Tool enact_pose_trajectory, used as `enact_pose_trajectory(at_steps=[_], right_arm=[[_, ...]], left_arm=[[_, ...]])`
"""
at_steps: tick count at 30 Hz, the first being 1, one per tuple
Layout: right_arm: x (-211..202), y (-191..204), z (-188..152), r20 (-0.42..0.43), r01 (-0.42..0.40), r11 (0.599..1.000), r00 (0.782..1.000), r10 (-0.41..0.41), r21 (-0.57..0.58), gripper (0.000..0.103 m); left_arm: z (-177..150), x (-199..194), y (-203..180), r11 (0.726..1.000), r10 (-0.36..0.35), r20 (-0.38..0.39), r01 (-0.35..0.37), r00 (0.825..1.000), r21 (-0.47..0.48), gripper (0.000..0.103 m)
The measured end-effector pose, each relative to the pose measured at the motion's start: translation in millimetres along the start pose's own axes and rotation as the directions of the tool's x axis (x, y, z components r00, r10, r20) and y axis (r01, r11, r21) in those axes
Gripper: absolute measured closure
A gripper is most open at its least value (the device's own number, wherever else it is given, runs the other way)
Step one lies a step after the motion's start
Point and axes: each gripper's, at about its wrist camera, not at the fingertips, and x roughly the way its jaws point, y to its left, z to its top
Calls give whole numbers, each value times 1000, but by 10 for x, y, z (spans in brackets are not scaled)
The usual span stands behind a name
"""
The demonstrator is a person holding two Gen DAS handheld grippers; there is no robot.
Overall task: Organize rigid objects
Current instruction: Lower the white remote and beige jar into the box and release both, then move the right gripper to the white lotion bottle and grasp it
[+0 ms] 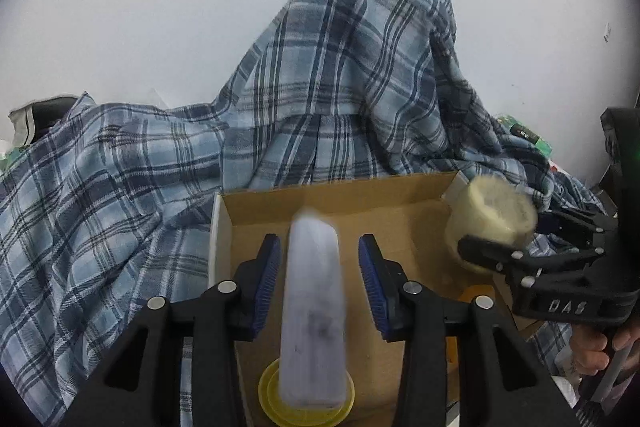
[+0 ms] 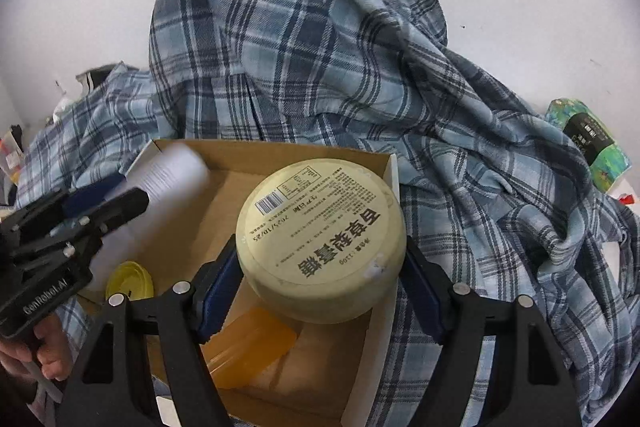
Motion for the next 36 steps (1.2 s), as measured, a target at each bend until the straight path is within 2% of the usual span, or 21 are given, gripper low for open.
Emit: enact_pose_trajectory(at_steps=[1,2,8,12,16,21,23,24,27,28,30,33,36], right_arm=[[-4,23,-7,1,9,1000,1000,-9,-9,21],[-3,51,-4,5,13,1000,1000,-13,-19,16],[-169,54,47,71,51,998,996,-48,-31,16],[-465,45,104,136,37,999,990,-35,-10,16],[-893,145,127,225,39,999,974,-31,-31,16],[-1445,302,-15,326,39,997,945,-13,-72,16],[-1638,347,-119,359,12,997,933,15,-73,16],[-1731,369,-182,376,4,997,926,25,-77,16],[-1942,450,-364,436,45,994,900,1,-95,14],[-2007,468,-440,453,53,993,891,0,-104,13],[-2101,482,-580,474,62,992,880,-2,-111,1],[-2172,454,-799,497,54,994,868,-1,-92,0],[-2110,412,-976,489,65,995,872,-21,-74,0]], left_arm=[[6,-36,5,1000,5,17,-5,1000,-2,40],[13,-81,11,1000,13,38,-13,999,-5,39],[120,-418,16,1000,25,119,-23,993,-14,39],[224,-876,-31,999,31,216,-33,976,8,39],[210,-1314,-142,999,22,292,-31,956,28,39],[16,-1892,-285,999,-2,351,-16,936,50,38],[-99,-2073,-352,998,-13,381,-11,924,60,28],[-135,-2136,-378,998,-11,395,-15,919,61,15],[-312,-2348,-430,998,-7,434,-21,901,60,8],[-364,-2387,-427,998,-7,436,-19,900,54,0],[-480,-2460,-415,999,-5,450,-10,893,33,0],[-642,-2452,-352,1000,-26,428,27,904,4,0],[-866,-2433,-302,1000,4,429,10,903,-29,0]])
